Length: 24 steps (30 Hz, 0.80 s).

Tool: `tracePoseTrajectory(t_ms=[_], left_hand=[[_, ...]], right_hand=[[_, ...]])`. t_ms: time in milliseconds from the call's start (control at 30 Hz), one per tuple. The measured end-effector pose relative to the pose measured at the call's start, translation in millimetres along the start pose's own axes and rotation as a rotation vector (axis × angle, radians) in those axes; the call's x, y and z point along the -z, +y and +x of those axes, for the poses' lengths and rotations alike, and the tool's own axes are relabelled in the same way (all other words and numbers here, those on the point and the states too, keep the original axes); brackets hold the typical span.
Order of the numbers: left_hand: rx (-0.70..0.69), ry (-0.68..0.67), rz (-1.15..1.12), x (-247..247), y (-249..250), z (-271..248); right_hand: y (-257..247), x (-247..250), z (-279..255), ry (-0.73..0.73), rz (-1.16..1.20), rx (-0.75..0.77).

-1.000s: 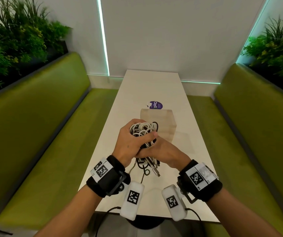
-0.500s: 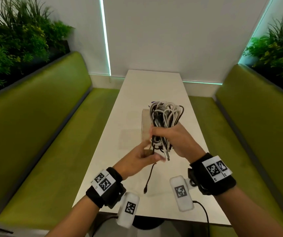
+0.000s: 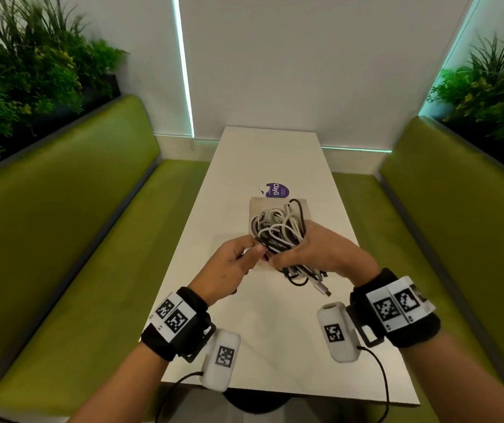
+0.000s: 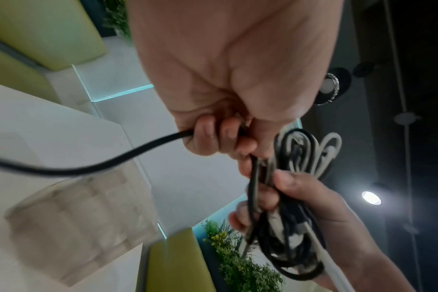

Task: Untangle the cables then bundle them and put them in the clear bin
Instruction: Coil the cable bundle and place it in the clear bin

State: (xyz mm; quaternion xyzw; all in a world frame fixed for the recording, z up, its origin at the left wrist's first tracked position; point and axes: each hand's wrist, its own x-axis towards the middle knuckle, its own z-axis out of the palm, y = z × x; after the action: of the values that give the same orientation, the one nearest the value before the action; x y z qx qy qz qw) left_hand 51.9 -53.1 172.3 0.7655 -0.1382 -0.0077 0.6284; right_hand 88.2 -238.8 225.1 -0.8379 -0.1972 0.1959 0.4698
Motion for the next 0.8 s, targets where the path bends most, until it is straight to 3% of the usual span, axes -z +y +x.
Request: tracePoseTrajectory(t_ms=[167,400,567,700,800], left_hand=[[-0.013,0.036,-0.144,-3.9,3.5,0.0],[0.017,0.036,-0.442,-2.4,5.1,3.4],[0.038,0.062,-0.327,-3.1,13.4,10.0],[0.011,0.002,-0.272,0.5,15.6,8.6],[0.013,-0.014,-0.188,8.1,7.6,1.3]], right_hand=[[3.0,-11.3,0.4,0.046,0.1,-0.014],[1.5,-27.7,-4.6,0.115,0.254,0.109],[-2.2,-29.9,-7.1,0.143,0.326,0.176],[-0.5,-22.8,-5.8,0.142,0.297,0.197],[1.9,-10.5,-3.8,0.231,0.235,0.169]])
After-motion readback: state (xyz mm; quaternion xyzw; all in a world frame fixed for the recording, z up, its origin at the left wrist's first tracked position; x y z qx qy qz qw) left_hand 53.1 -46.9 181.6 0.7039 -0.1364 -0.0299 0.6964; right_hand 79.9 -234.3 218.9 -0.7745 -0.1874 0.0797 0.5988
